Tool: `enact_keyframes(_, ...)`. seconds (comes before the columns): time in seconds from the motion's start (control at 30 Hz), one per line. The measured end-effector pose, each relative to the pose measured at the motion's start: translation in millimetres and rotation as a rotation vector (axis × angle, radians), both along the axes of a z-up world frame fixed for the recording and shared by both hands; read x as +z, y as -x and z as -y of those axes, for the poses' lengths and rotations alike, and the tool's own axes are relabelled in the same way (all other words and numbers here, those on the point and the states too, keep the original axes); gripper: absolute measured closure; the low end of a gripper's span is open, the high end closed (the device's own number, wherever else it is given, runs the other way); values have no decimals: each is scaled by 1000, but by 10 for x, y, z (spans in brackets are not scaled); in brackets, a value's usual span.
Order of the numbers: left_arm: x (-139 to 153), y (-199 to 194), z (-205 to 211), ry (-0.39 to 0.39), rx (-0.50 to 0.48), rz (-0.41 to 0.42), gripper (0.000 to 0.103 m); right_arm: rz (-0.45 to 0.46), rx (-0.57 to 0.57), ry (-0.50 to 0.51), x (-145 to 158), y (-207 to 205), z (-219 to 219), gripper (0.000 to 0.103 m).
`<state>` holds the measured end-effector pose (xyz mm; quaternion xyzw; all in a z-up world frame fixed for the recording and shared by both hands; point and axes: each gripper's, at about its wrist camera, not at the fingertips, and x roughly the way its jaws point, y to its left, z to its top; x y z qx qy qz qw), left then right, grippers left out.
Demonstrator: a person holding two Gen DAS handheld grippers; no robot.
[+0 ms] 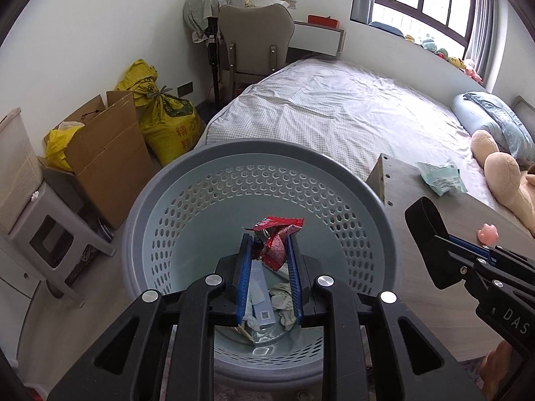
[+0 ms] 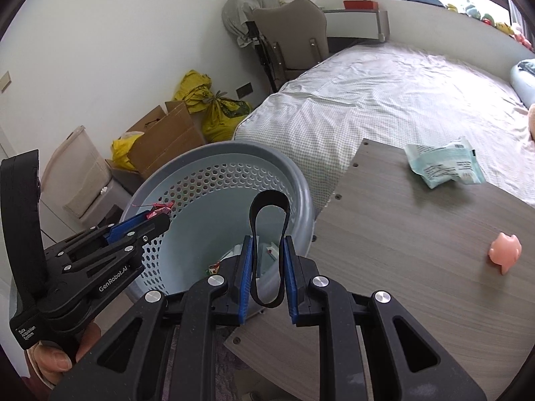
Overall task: Collect trash
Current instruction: 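Open both grippers to drop the band and wrapper into the basket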
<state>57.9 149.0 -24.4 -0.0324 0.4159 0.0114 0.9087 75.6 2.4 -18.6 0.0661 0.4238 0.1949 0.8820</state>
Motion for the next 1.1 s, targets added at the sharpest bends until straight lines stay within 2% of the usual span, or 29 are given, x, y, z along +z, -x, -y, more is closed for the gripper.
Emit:
enact_keyframes(0.3, -68, -157, -121, -13, 18, -34, 83, -29, 62, -11, -63, -254, -240, 84)
enact_keyframes(0.53, -89, -194, -186, -20, 36, -47, 80, -29, 76, -26, -84, -331, -267, 81)
enact_keyframes(0.57, -88, -197, -195, -20, 38, -48, 76, -27, 74, -26, -85, -334, -269, 76)
enact_keyframes(0.6, -83, -198, -199, -22, 40, -47, 67, -23, 71, -27, -83, -331, -269, 72)
enact_keyframes(0.67, -71, -195, -208, -25, 45, -42, 55, -18, 74, -31, -77, -306, -273, 59)
enact_keyframes(1.1, -46, -100, -286, -24, 86, -40, 47, -9, 59, -22, -50, -259, -253, 57)
